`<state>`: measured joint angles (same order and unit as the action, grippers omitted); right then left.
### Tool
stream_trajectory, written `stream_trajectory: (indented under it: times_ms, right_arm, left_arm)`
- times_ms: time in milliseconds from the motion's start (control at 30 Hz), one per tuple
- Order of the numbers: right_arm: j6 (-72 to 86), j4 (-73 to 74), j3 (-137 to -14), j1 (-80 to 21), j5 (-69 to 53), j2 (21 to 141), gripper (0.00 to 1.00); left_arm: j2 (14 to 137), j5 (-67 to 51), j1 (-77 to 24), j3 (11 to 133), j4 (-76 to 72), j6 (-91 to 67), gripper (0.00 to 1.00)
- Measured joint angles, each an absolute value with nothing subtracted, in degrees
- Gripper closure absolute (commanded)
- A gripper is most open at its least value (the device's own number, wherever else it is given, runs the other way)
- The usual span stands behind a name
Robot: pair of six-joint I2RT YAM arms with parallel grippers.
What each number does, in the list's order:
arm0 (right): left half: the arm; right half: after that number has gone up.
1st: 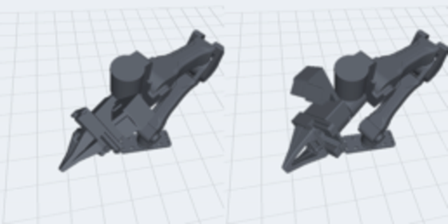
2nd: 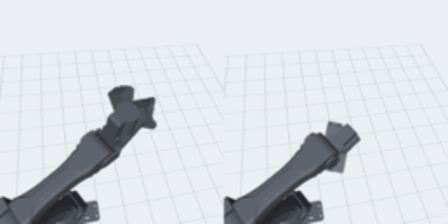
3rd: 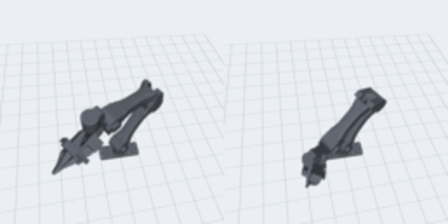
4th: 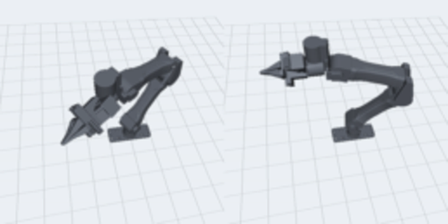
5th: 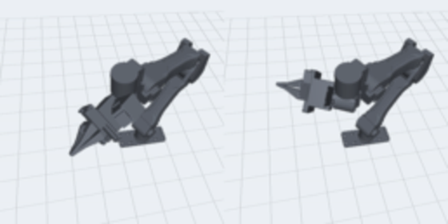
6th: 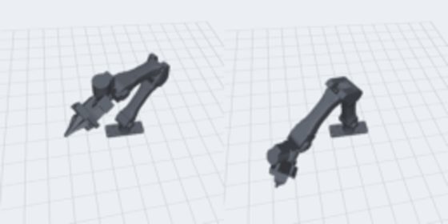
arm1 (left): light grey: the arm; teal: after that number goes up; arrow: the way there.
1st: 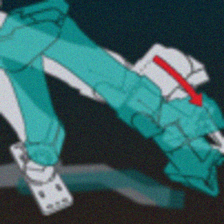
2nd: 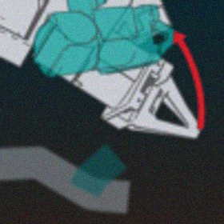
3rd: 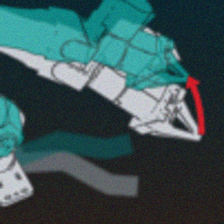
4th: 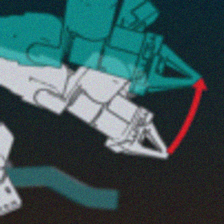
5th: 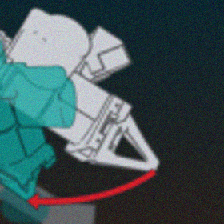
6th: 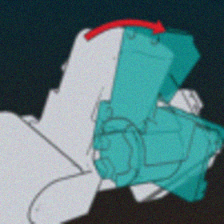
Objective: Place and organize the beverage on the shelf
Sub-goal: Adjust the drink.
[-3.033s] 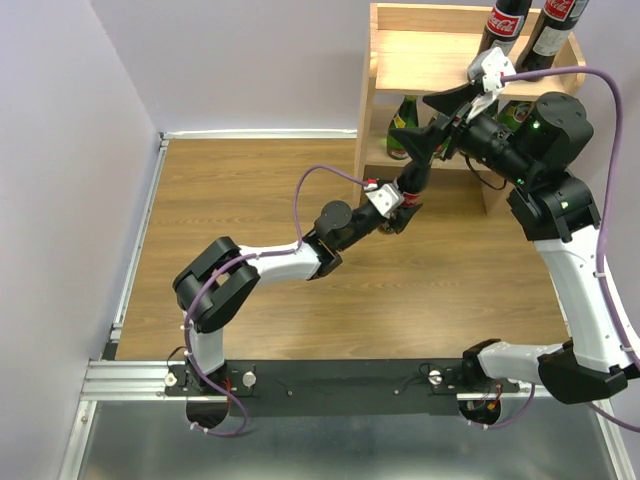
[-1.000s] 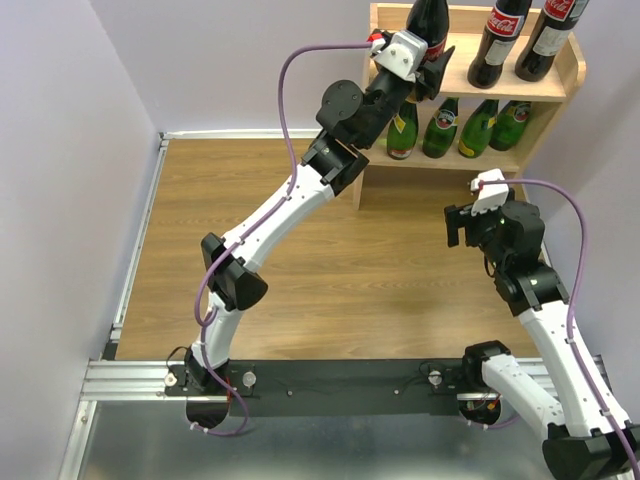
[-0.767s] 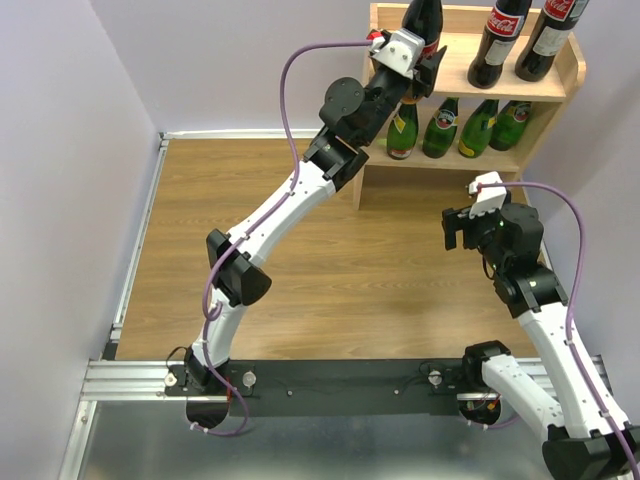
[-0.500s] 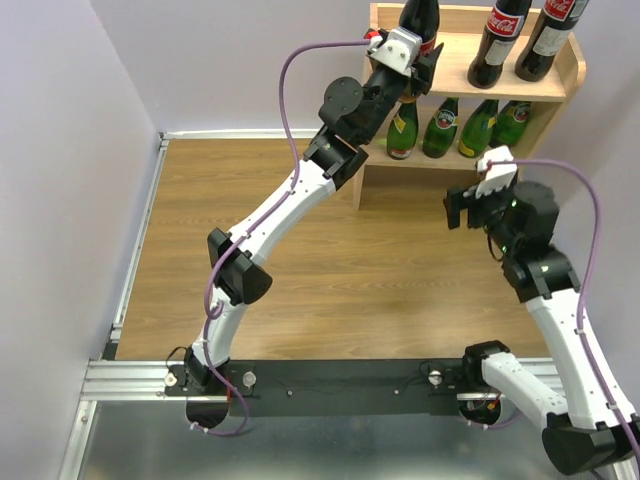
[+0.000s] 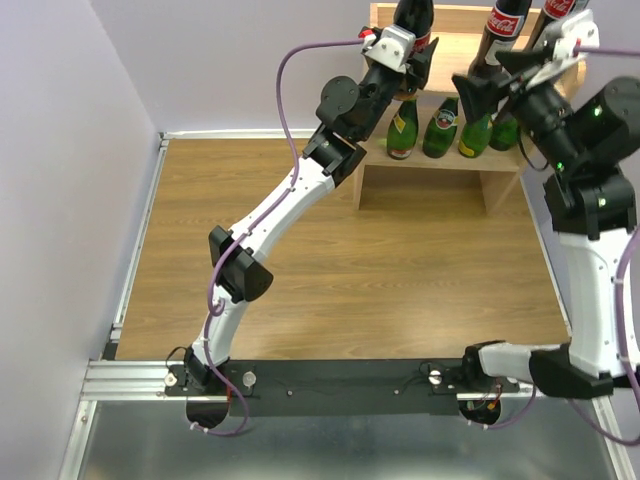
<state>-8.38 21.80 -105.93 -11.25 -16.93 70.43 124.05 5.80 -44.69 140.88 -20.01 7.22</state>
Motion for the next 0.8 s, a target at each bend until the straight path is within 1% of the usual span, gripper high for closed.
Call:
stream_trajectory:
  times_ms: [167, 367, 533, 800]
  right_arm:
    - [-4.3, 20.7, -119.3, -11.2, -22.6, 80.8, 0.2]
    - [0.9, 20.3, -128.1, -11.2, -28.6, 89.2, 0.2]
    - [4.1, 19.1, -131.5, -11.2, -32.6, 92.1, 0.21]
    - [8.2, 15.8, -135.9, -11.2, -35.7, 95.3, 0.22]
  left_arm:
    - [124.3, 5.8, -44.6, 140.9, -21.0, 7.0, 1.0]
    - [124.4, 5.8, -44.2, 140.9, -21.4, 7.0, 1.0]
    - [124.4, 5.8, -44.2, 140.9, -21.5, 6.9, 1.0]
    - [124.8, 5.3, -44.0, 140.9, -22.5, 6.6, 1.0]
